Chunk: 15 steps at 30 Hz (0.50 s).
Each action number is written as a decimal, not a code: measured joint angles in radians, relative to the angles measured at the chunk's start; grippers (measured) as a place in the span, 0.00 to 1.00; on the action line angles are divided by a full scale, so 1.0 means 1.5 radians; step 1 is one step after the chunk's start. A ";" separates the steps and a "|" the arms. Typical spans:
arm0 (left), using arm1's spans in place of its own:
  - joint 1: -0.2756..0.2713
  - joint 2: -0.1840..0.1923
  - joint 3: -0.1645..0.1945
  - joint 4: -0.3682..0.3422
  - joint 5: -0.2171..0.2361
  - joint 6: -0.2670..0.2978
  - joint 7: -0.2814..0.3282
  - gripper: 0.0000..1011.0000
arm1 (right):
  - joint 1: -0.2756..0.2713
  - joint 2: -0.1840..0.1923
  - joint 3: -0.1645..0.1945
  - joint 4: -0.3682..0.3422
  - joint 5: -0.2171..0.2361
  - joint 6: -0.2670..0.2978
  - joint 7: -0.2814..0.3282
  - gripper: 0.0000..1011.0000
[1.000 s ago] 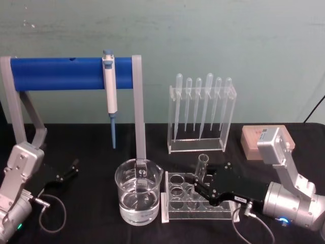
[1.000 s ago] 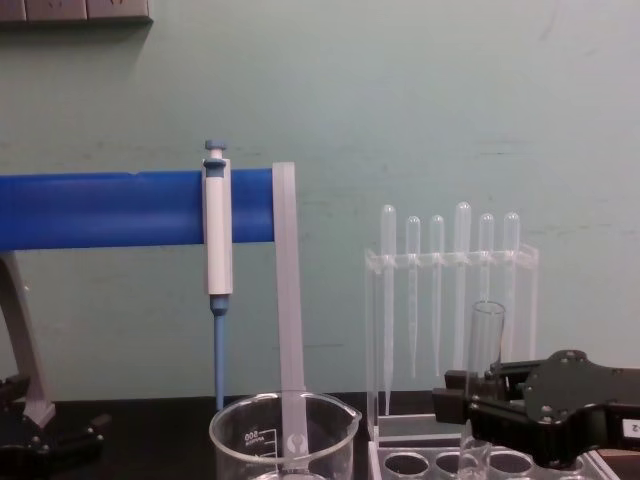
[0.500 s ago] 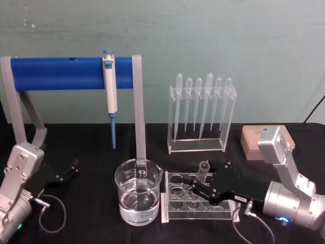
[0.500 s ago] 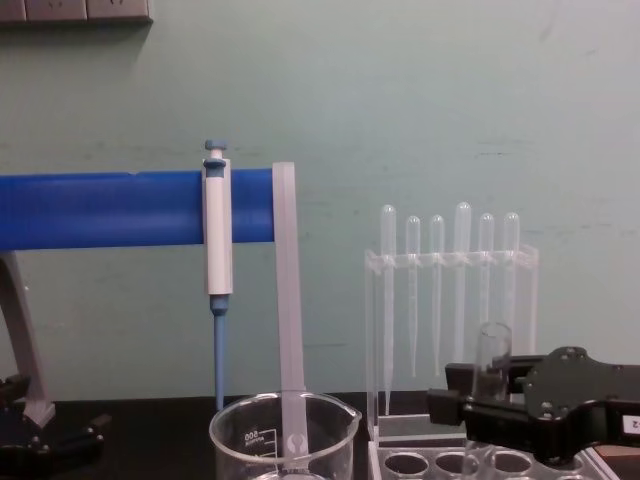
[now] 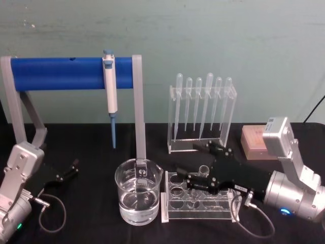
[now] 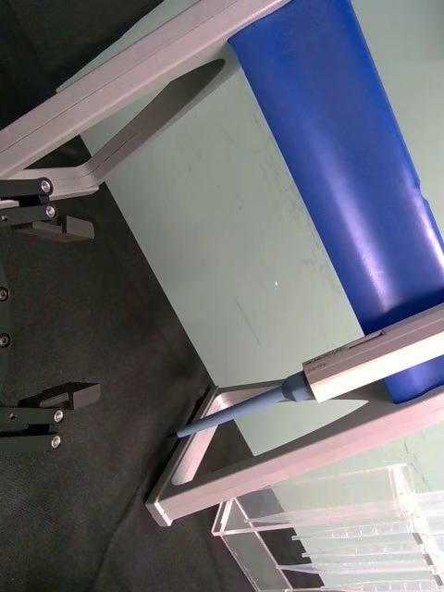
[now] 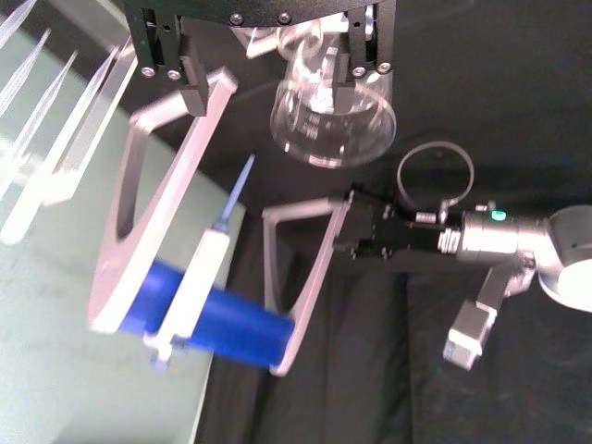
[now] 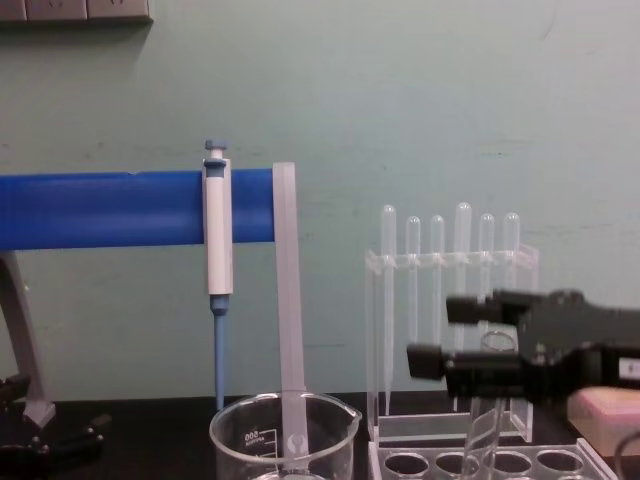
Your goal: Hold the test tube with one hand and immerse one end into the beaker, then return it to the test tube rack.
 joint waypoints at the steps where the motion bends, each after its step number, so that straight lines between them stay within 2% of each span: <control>1: 0.000 0.000 0.000 0.000 0.000 0.000 0.000 0.99 | -0.003 0.002 0.005 -0.013 -0.004 -0.004 -0.006 0.85; 4: 0.000 0.000 0.000 0.000 0.000 0.000 0.000 0.99 | -0.009 0.004 0.013 -0.031 -0.010 -0.012 -0.015 0.93; 5: 0.000 0.000 0.000 0.000 0.000 0.000 0.000 0.99 | -0.017 0.004 0.023 -0.048 -0.015 -0.022 -0.025 0.96; 10: 0.000 0.000 0.000 0.000 0.000 0.000 0.000 0.99 | -0.036 0.002 0.043 -0.073 -0.026 -0.043 -0.049 0.99; 15: 0.000 0.000 0.000 0.000 0.000 0.000 0.000 0.99 | -0.085 -0.016 0.081 -0.103 -0.061 -0.066 -0.131 0.99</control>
